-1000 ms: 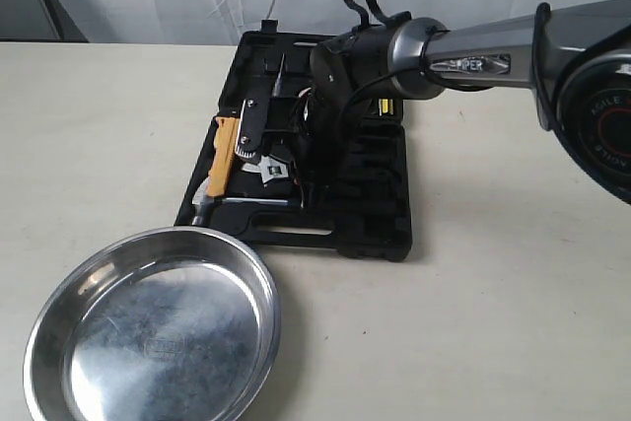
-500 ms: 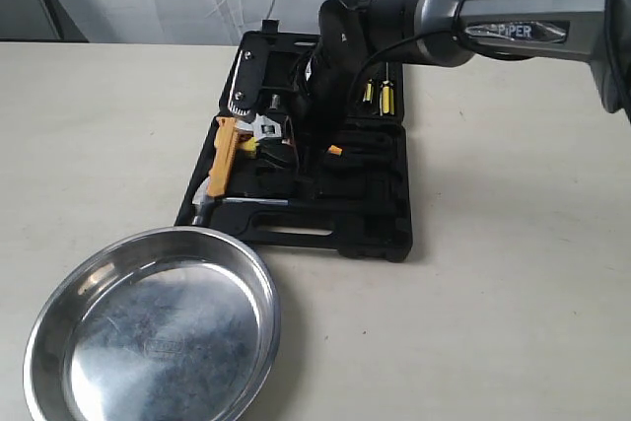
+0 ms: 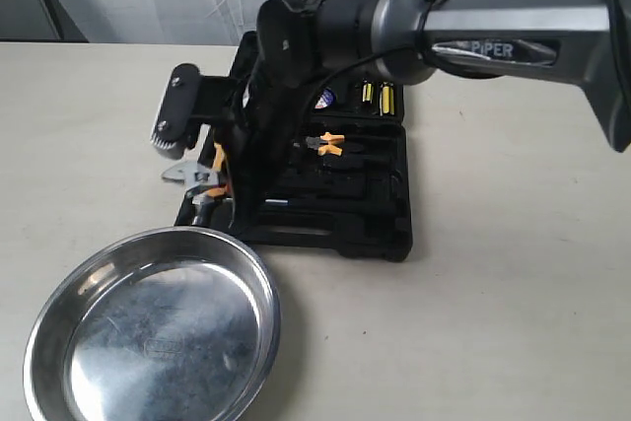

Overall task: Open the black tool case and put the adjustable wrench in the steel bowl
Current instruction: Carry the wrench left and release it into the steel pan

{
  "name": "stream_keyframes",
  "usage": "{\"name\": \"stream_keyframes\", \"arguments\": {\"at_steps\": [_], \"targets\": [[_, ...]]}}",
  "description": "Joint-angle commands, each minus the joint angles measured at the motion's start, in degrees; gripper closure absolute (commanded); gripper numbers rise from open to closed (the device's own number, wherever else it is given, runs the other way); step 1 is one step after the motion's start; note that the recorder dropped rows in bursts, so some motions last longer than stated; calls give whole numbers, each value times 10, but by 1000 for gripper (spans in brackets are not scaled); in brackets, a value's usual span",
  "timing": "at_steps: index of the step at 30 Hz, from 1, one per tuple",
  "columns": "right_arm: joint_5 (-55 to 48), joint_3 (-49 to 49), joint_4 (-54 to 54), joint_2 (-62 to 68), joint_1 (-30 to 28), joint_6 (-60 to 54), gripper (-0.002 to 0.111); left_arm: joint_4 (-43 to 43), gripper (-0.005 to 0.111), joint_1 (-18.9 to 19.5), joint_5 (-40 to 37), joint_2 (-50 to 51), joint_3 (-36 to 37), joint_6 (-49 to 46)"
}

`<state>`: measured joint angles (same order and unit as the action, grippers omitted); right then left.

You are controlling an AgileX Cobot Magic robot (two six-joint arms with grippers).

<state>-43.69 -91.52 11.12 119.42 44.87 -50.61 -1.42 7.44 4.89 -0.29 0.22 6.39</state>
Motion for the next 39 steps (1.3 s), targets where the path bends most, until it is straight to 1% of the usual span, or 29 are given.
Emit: {"name": "stream_keyframes", "arguments": {"at_steps": [1, 3, 6, 11, 15, 21, 22, 24, 25, 27, 28, 30, 31, 32, 35, 39], "targets": [[-10, -2, 5, -10, 43, -3, 108, -2, 106, -2, 3, 3, -2, 0], [-21, -2, 15, -10, 64, -3, 108, -2, 106, -2, 3, 3, -2, 0], [-41, -2, 34, -10, 78, -3, 108, -2, 106, -2, 3, 3, -2, 0], [-70, -2, 86, -8, 85, -3, 108, -2, 106, -2, 3, 3, -2, 0], [-70, -2, 126, -8, 85, -4, 108, -2, 106, -2, 3, 3, -2, 0], [-69, -2, 153, 18, 96, -4, 107, -2, 106, -2, 3, 3, -2, 0], [-69, -2, 156, 21, 96, -4, 105, -2, 106, -2, 3, 3, -2, 0], [-69, -2, 158, 32, 96, -4, 90, -2, 106, -2, 3, 3, -2, 0], [-69, -2, 158, 36, 96, -4, 76, -2, 106, -2, 3, 3, -2, 0], [-69, -2, 158, 36, 96, -4, 60, -2, 106, -2, 3, 3, -2, 0], [-69, -2, 158, 36, 96, -4, 60, -2, 106, -2, 3, 3, -2, 0], [-68, -2, 158, 29, 96, -4, 61, -2, 106, -2, 3, 3, -2, 0], [-67, -2, 159, 25, 96, -2, 65, -2, 106, -2, 3, 3, -2, 0], [-67, -2, 160, 15, 90, 14, 80, -2, 106, -2, 3, 3, -2, 0], [-67, -2, 160, -11, 72, 46, 109, -2, 106, -2, 3, 3, -2, 0], [-41, 7, 163, -70, 14, 115, 108, -2, 106, -2, 3, 3, -2, 0]]}}
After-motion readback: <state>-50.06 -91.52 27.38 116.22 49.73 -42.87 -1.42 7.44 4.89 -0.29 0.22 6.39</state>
